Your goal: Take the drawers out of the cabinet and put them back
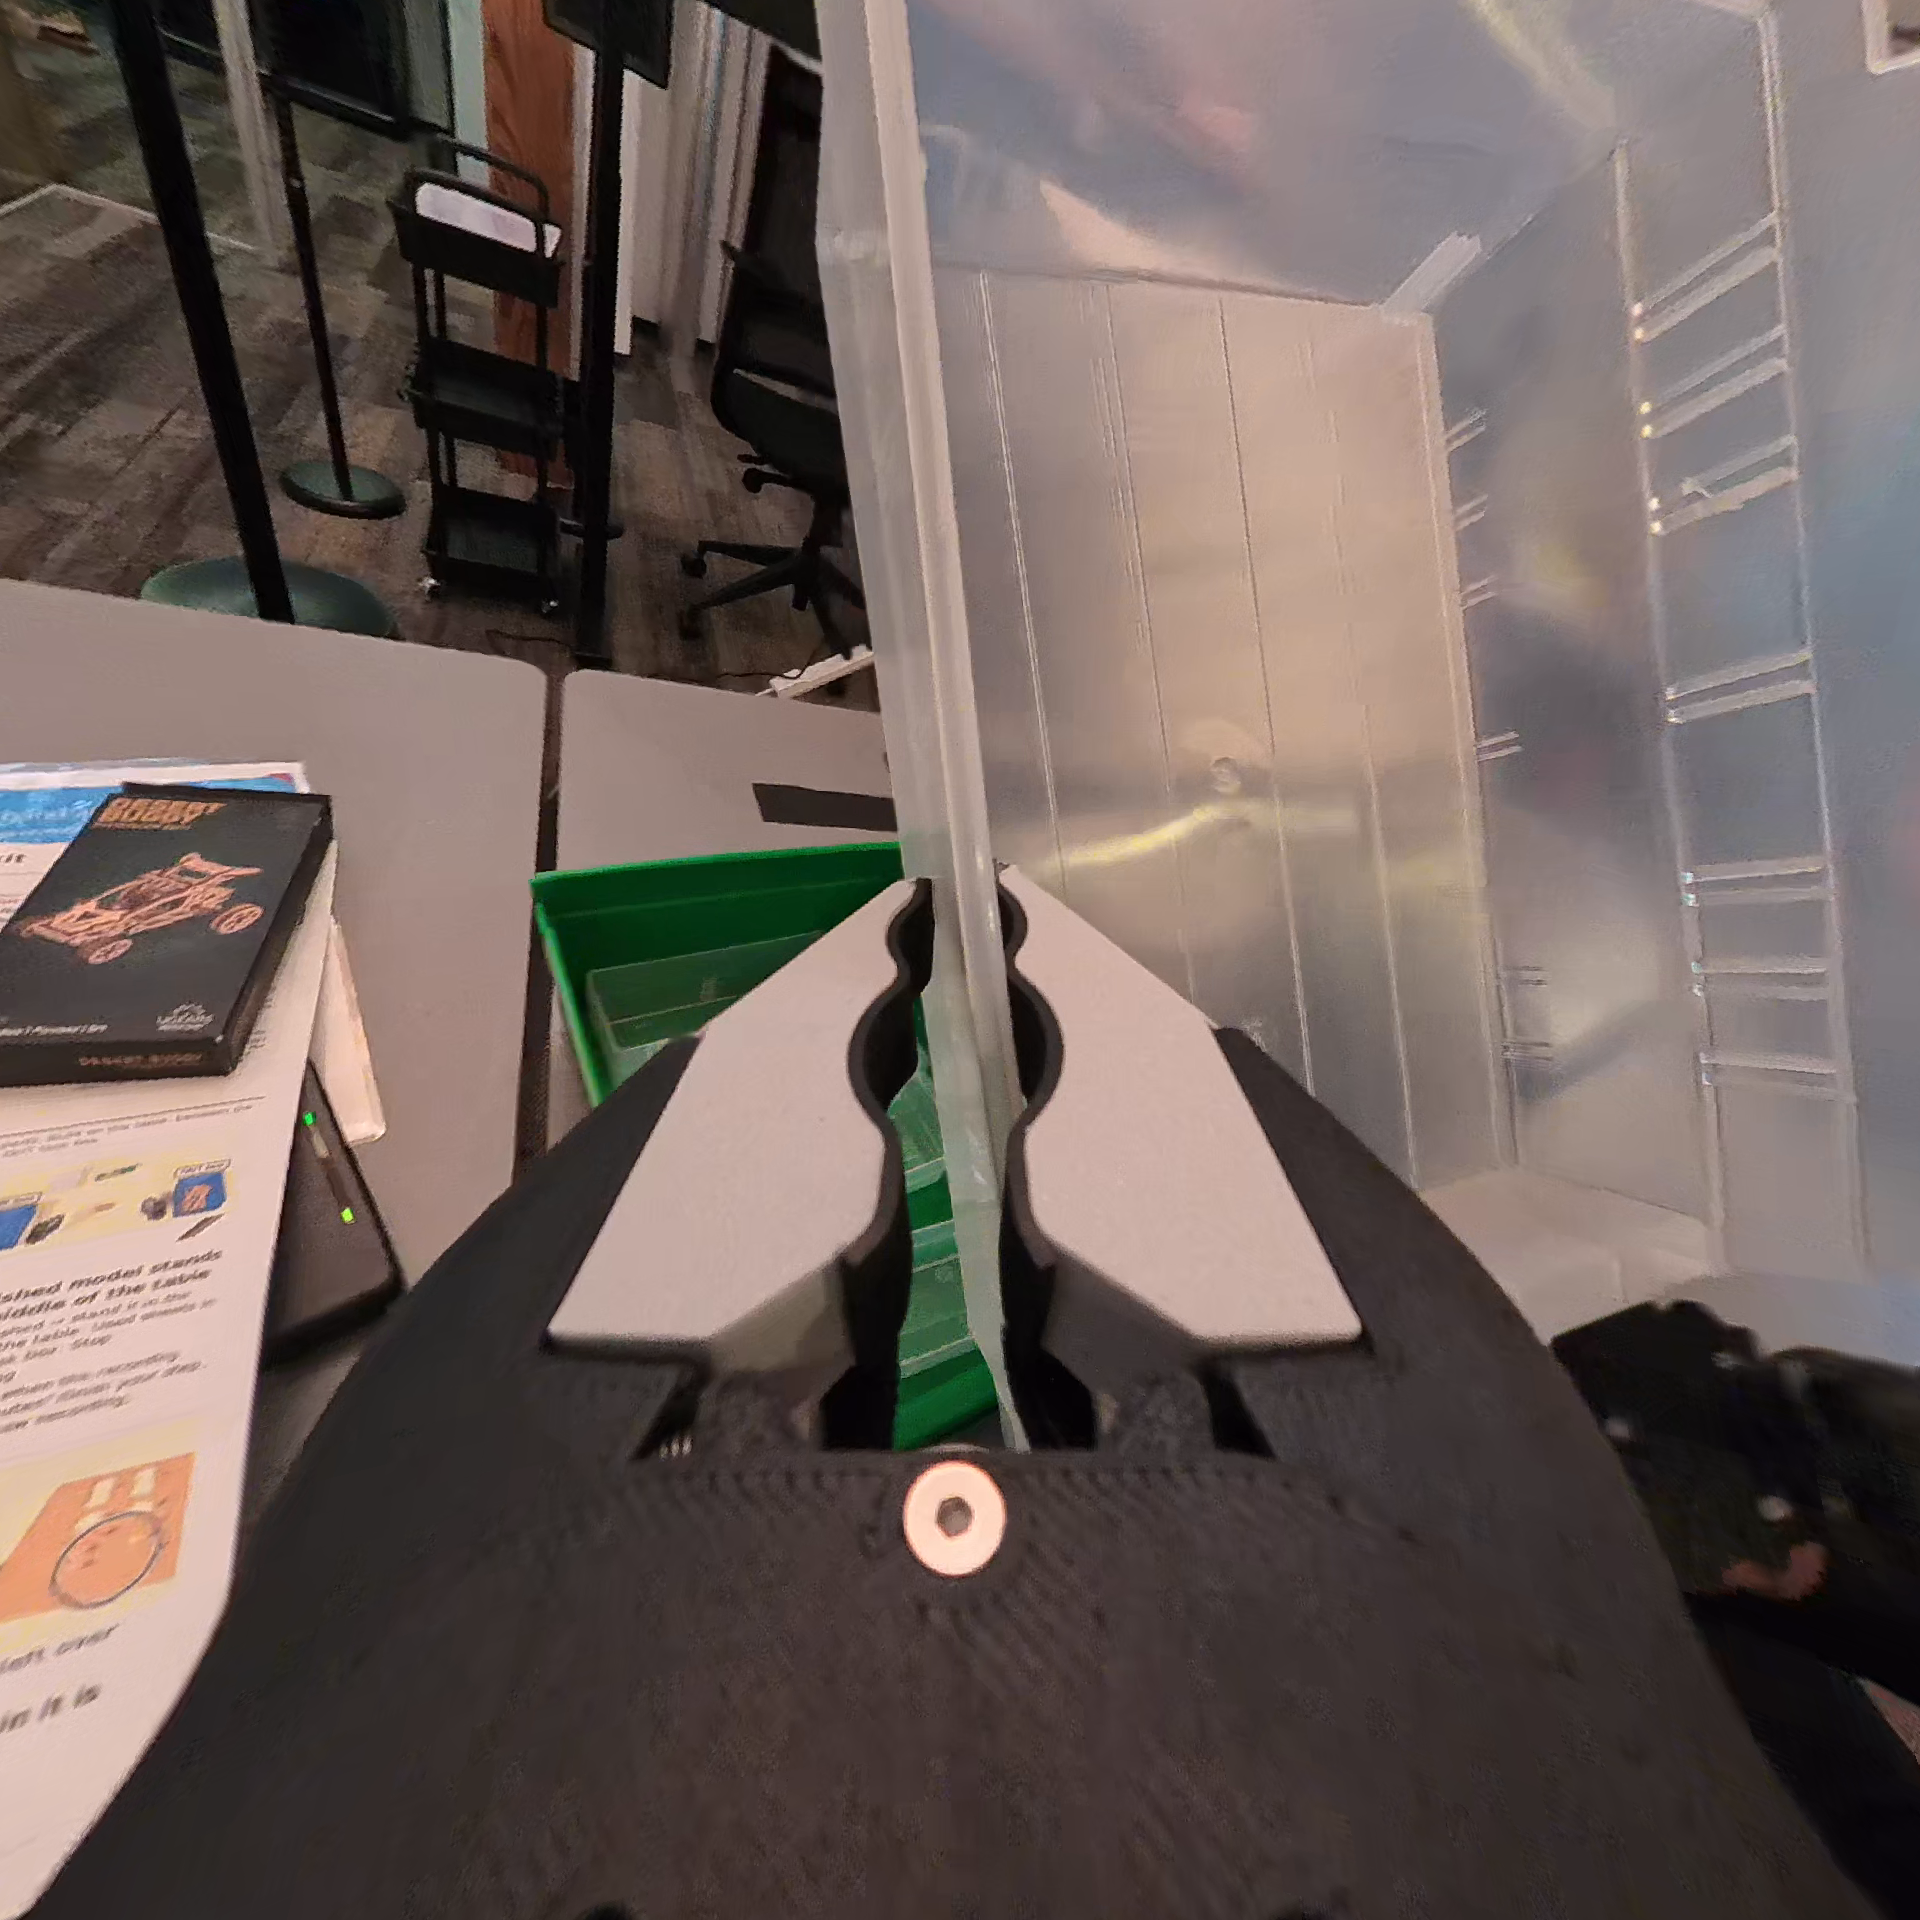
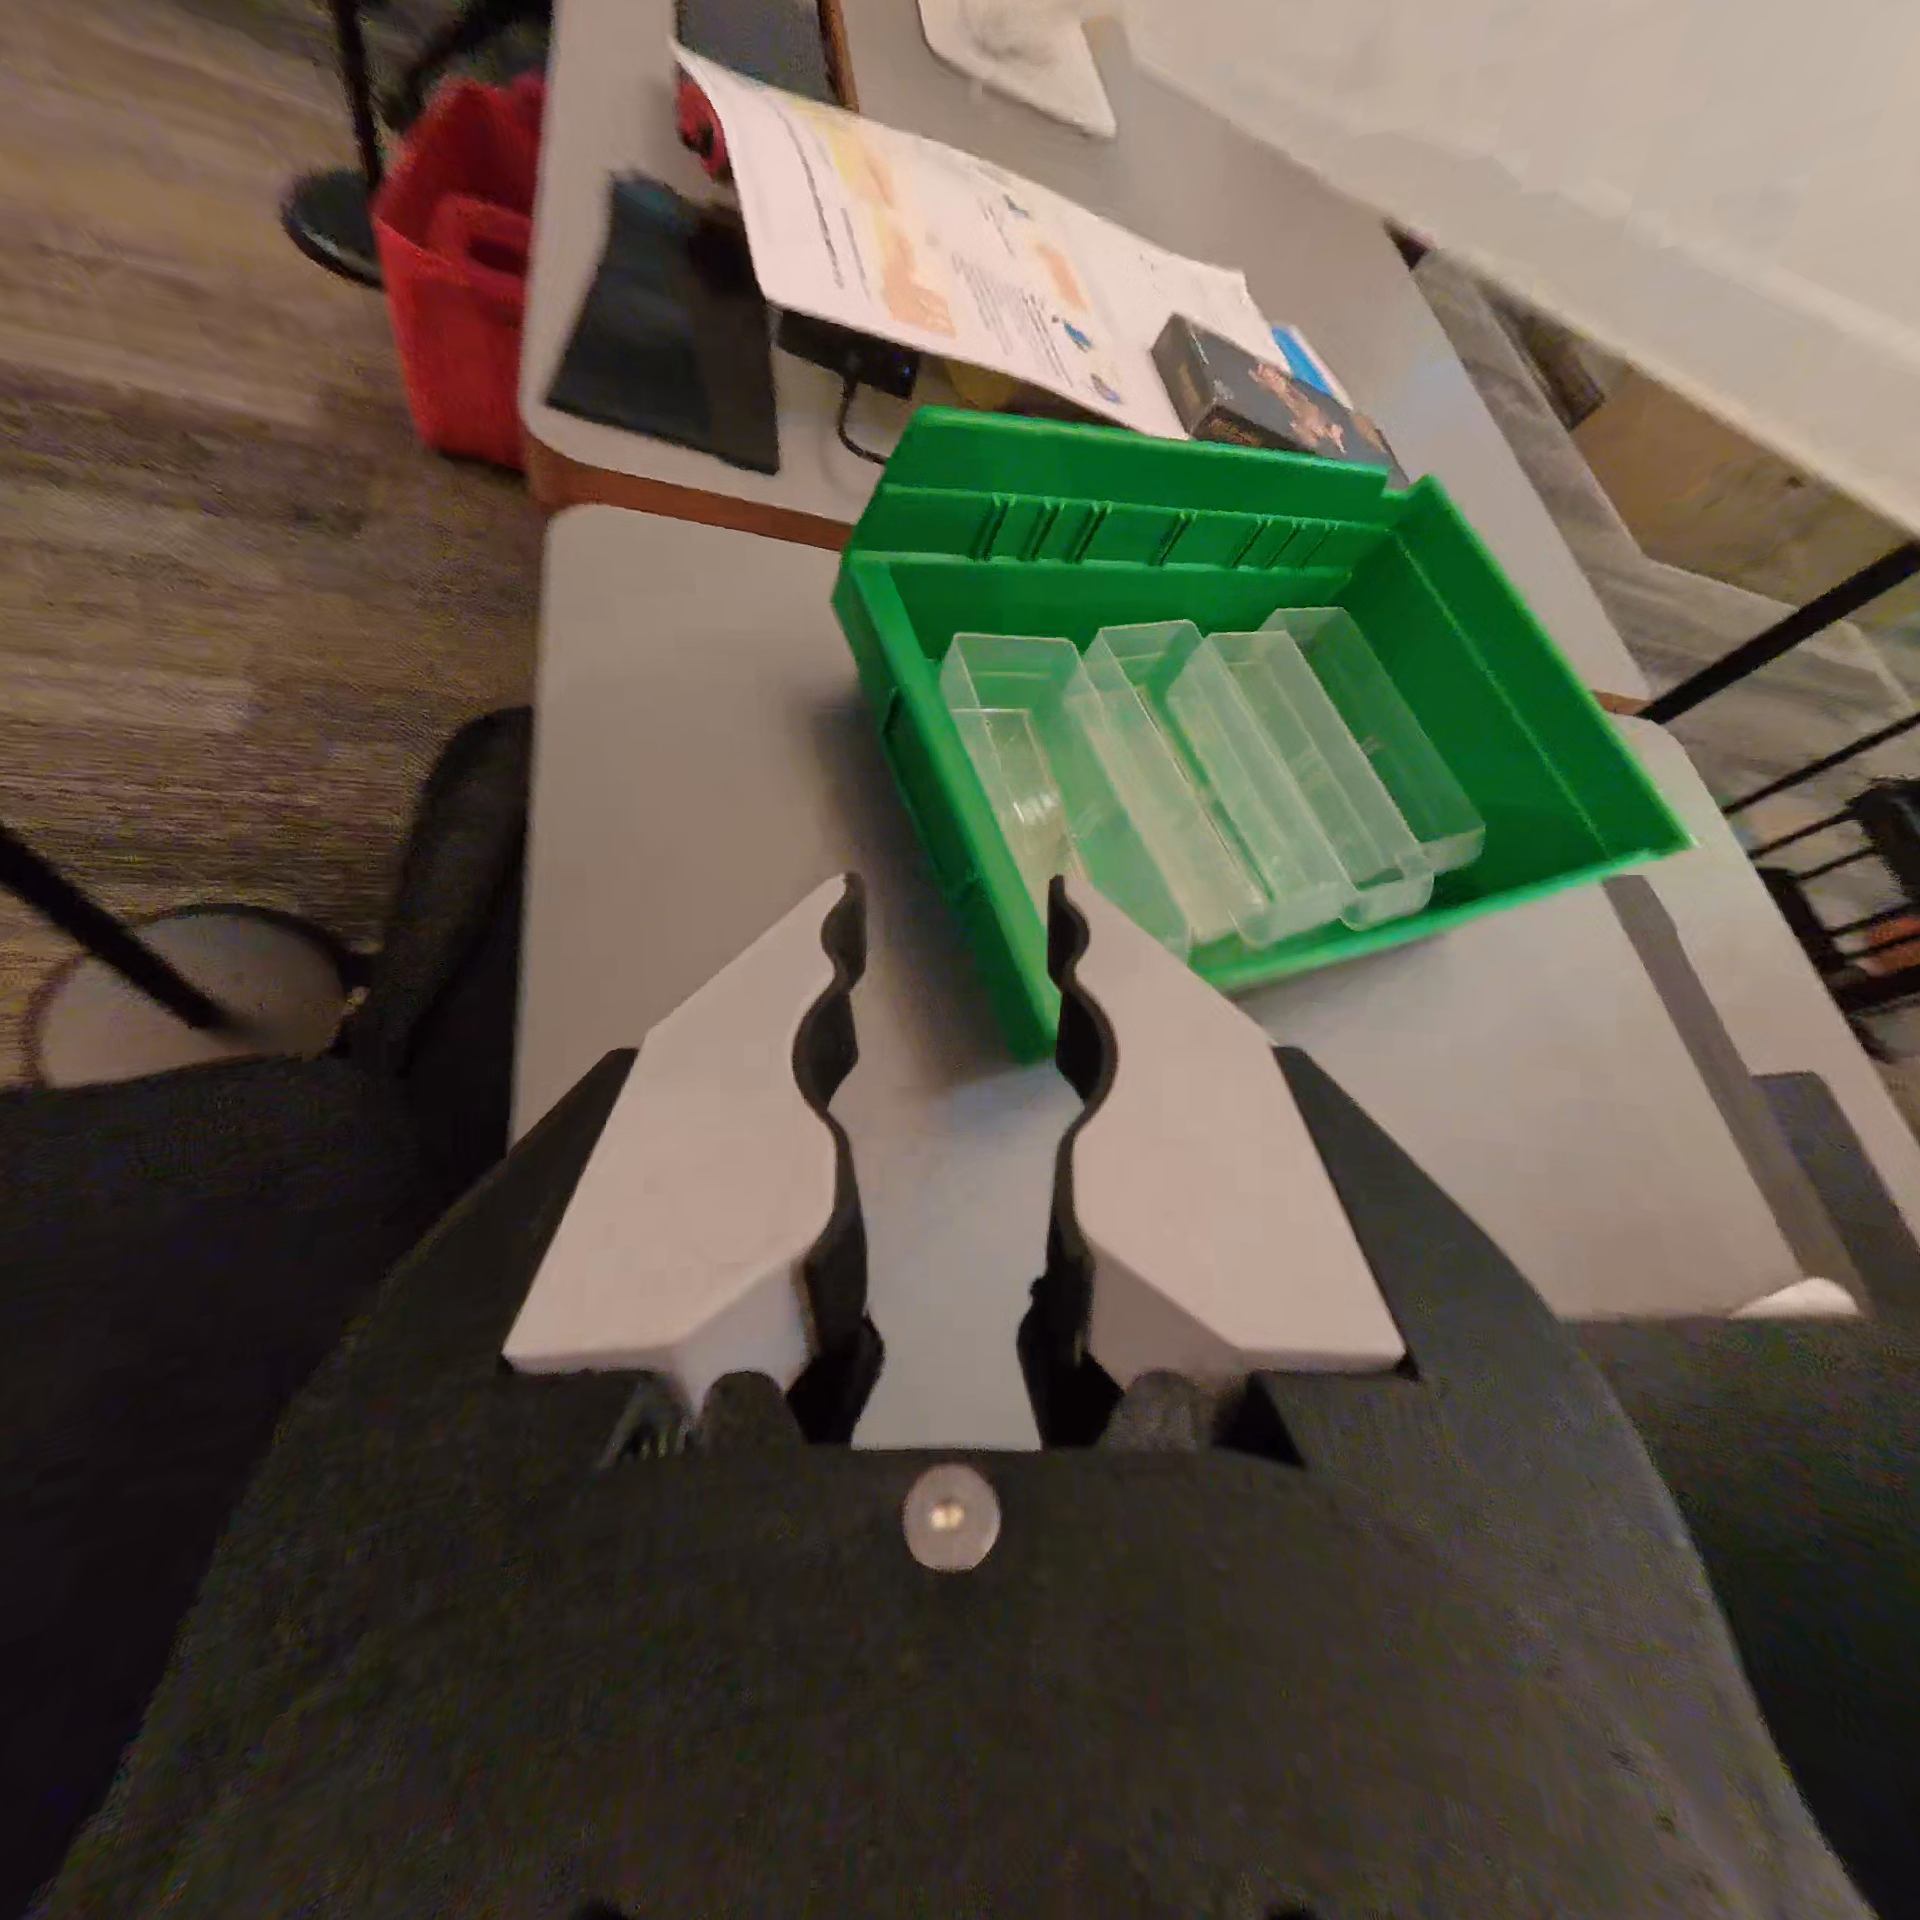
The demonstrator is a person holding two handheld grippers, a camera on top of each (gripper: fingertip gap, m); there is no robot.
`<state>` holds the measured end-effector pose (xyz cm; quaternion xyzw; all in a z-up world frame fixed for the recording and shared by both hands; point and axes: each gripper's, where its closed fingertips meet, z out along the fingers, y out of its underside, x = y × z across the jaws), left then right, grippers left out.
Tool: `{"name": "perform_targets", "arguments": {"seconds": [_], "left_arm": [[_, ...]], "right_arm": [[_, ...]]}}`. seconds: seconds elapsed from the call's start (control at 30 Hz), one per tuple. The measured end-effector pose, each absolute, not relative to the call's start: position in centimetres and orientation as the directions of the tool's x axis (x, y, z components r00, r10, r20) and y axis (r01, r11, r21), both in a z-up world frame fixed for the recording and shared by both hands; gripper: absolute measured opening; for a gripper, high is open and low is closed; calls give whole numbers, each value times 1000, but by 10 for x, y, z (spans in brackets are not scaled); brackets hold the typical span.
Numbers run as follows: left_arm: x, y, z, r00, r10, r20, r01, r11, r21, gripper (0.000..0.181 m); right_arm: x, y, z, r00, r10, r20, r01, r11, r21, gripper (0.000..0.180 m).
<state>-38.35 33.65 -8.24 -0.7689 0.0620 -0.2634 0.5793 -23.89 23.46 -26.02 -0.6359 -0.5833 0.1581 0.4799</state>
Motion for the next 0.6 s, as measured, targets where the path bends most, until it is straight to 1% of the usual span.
{"name": "perform_targets", "arguments": {"seconds": [0.07,0.13,0.2,0.23,0.27,0.33,0.4,0.5,0.6], "left_arm": [[-365,335,-75,841,-432,325,197,-316,-928,7],[-340,335,-68,826,-470,312,176,-310,-934,7],[-307,334,-64,807,-514,293,141,-314,-939,7],[-288,333,-62,796,-539,277,114,-317,-942,7],[-267,333,-61,781,-567,263,86,-319,-944,7],[-219,334,-61,745,-629,223,13,-321,-947,5],[-164,335,-63,694,-691,200,-56,-329,-943,6],[-75,335,-67,622,-763,176,-128,-321,-938,6],[23,328,-76,520,-835,179,-187,-316,-930,7]], "right_arm": [[-198,217,-234,278,911,305,518,125,-846,34],[-150,207,-203,331,909,251,423,95,-901,37],[-96,200,-167,423,884,201,287,80,-954,43],[-67,197,-147,476,860,184,209,93,-974,50],[-40,192,-127,524,836,163,127,113,-985,57],[6,178,-96,588,799,122,20,137,-990,62],[47,172,-75,686,721,95,-35,164,-986,80],[96,157,-57,770,638,21,-116,172,-978,97],[142,145,-56,841,541,6,-118,193,-974,98]]}}
